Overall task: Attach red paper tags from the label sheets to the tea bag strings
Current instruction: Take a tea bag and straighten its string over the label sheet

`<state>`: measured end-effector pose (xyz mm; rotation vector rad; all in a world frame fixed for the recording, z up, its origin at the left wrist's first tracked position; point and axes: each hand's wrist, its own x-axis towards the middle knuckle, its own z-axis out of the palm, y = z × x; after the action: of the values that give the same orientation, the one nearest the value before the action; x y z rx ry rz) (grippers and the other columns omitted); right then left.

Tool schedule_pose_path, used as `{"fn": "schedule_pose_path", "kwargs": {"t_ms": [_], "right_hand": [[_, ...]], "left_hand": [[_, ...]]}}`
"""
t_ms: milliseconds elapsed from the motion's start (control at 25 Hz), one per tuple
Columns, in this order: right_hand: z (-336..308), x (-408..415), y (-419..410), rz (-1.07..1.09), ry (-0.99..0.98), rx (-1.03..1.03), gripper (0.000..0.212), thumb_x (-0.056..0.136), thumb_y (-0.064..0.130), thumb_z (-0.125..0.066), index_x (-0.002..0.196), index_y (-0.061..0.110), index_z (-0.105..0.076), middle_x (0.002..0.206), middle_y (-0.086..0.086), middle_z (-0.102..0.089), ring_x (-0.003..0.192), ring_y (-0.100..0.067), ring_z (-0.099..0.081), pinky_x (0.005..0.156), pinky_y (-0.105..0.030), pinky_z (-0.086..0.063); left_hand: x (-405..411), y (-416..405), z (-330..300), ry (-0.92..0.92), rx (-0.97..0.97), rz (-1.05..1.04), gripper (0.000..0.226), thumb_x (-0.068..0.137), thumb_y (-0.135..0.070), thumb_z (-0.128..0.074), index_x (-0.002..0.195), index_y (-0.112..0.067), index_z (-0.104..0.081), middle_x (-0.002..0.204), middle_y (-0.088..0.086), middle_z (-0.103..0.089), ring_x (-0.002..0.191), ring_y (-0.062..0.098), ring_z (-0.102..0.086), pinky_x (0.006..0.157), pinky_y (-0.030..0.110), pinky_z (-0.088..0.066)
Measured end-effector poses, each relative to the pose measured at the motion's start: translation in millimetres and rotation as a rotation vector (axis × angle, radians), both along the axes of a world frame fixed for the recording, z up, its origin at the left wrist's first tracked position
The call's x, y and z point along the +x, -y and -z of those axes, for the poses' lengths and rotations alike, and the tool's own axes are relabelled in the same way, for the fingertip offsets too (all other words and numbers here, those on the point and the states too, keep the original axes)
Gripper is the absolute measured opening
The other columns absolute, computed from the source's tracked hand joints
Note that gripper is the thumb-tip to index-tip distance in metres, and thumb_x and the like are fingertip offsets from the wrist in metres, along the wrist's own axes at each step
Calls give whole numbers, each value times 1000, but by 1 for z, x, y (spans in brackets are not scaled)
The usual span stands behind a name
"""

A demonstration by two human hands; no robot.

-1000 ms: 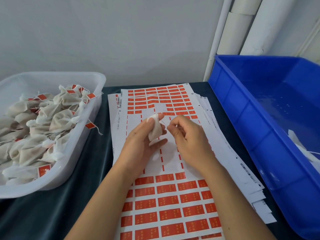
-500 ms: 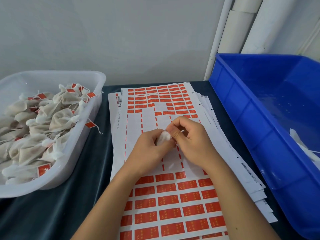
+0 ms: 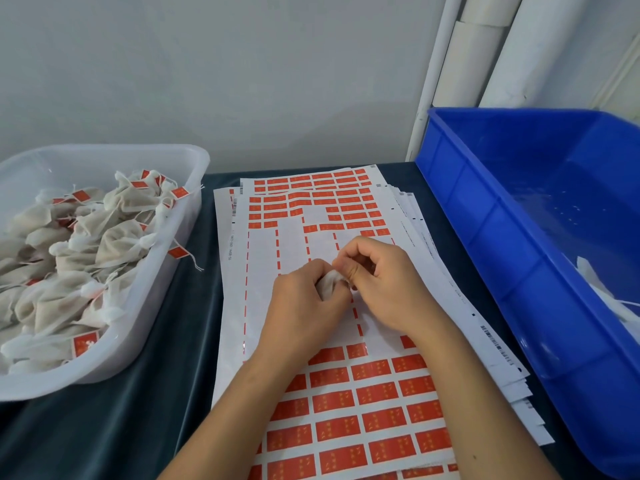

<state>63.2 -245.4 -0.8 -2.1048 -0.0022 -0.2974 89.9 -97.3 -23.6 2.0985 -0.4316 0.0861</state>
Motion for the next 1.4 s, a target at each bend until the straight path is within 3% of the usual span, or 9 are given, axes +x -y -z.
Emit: {"fn": "schedule_pose_path", "kwargs": {"t_ms": [200,360,520,720,920,1040,1240,1400], "right_hand": [[0,1,6,-8,-38,66,10,101,36,-63,96,32,-71,87,14,-71,85,-7,-68,73,-25,-61],[-2,1,9,-15,-50,216,12,99,32,-65,94,27,-74,86,10,-74,79,-12,-71,68,-21,-59],[3,2,2,28,-63,115,12,104,31,-59,97,32,-69,87,16,-69,81,-1,-66,66,-13,-53],[9,5,-4,26,-60,-41,11,107,26,-54,106,32,-63,94,21,-63,86,-3,-63,76,-14,-51],[11,6,-4,22,-17,-143,11,107,25,-55,103,33,-62,95,24,-60,92,4,-59,73,-6,-42],[12,6,-4,4,-2,-181,6,105,27,-59,102,31,-64,96,21,-60,91,2,-59,74,-8,-42],[5,3,-1,41,121,-76,6,100,34,-64,106,37,-65,109,23,-64,105,-1,-60,87,-17,-50],[0,0,-1,5,142,-38,7,95,35,-72,101,38,-69,99,26,-68,100,0,-64,82,-11,-51]], "left_hand": [[-3,-1,-4,11,-14,39,23,98,-31,-67,81,-45,-58,75,-21,-65,89,-9,-60,68,0,-45],[-1,-5,-9,-33,-178,139,14,97,-28,-67,89,-40,-68,87,-23,-68,88,0,-64,68,6,-48],[1,-5,-10,-69,-264,69,12,97,-35,-69,85,-35,-69,80,-20,-69,79,2,-64,63,8,-48],[6,-6,-6,-60,-300,-65,11,97,-41,-70,88,-33,-68,85,-22,-68,84,-2,-64,63,3,-46],[8,-7,-6,-73,-293,-66,8,97,-40,-70,90,-36,-70,86,-26,-69,85,-5,-64,65,2,-46],[10,-7,-4,-90,-282,-78,10,98,-38,-68,91,-32,-70,85,-25,-69,84,-5,-64,64,2,-45],[12,-7,-2,-117,-253,-73,14,99,-36,-65,88,-29,-69,80,-18,-68,77,1,-64,61,5,-48],[11,-7,-3,-139,-208,-46,15,100,-33,-63,86,-30,-68,76,-15,-68,78,0,-65,58,6,-48]]}}
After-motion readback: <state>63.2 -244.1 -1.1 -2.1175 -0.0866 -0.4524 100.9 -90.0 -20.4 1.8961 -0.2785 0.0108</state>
